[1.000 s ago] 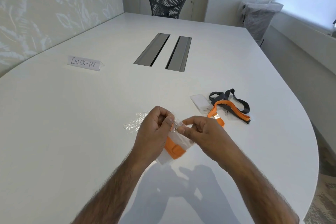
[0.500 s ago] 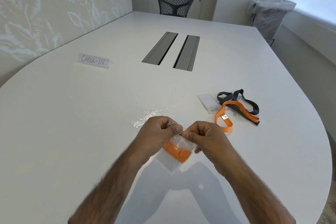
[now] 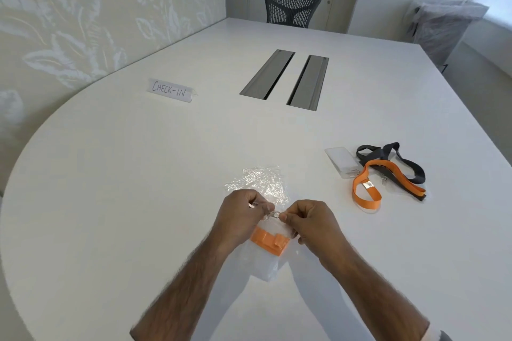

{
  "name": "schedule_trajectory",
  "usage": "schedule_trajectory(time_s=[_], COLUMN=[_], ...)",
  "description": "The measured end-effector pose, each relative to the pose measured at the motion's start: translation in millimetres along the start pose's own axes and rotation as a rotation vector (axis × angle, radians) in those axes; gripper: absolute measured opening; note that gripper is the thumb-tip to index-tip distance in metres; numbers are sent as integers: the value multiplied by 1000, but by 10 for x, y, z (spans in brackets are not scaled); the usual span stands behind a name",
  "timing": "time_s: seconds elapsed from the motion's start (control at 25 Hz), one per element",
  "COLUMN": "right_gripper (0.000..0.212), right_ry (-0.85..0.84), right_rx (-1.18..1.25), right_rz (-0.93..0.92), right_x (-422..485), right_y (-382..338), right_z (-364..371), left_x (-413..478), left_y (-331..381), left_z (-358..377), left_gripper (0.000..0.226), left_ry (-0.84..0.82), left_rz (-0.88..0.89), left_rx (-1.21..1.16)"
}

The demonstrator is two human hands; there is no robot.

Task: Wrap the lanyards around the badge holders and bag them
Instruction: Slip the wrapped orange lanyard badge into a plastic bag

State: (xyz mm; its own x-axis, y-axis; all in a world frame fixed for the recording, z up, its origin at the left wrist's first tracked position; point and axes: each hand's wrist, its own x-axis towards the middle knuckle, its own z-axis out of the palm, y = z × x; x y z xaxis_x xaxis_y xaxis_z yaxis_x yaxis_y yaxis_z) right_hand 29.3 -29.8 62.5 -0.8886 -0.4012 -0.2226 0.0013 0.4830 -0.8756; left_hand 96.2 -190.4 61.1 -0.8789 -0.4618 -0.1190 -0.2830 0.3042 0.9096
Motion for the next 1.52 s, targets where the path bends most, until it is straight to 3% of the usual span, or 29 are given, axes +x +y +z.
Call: schedule_trajectory(time_s=[0.16, 0.36, 0.76, 0.88, 1.08, 1.2, 1.32, 1.52], right_gripper=[24, 15, 11, 16, 19, 30, 38, 50], right_ry=[41, -17, -108, -113, -75, -57, 3, 120], right_rx=[-221, -375, -588, -683, -737, -707, -725, -778], right_rz=[-95, -241, -392, -437, -537, -564, -592, -485], right_x=[117, 273, 498, 512, 434, 310, 185, -6], right_y=[-41, -251, -552, -516, -425, -298, -104, 234], right_z=[242, 568, 1151, 1201, 1074, 816, 459, -228], left_x=[41, 125, 143, 89, 156, 127, 148, 233], left_y=[-117, -244, -476, -609, -785, -650, -400, 56], left_z=[-60, -315, -657, -561, -576, -495, -293, 364], left_gripper=[20, 17, 14, 35, 79, 79, 76, 83], left_ry=[65, 284, 477, 396, 107, 144, 194, 83], left_rz=[20, 49, 34, 124, 74, 94, 227, 378], left_rx=[164, 334, 469, 532, 821, 781, 708, 698])
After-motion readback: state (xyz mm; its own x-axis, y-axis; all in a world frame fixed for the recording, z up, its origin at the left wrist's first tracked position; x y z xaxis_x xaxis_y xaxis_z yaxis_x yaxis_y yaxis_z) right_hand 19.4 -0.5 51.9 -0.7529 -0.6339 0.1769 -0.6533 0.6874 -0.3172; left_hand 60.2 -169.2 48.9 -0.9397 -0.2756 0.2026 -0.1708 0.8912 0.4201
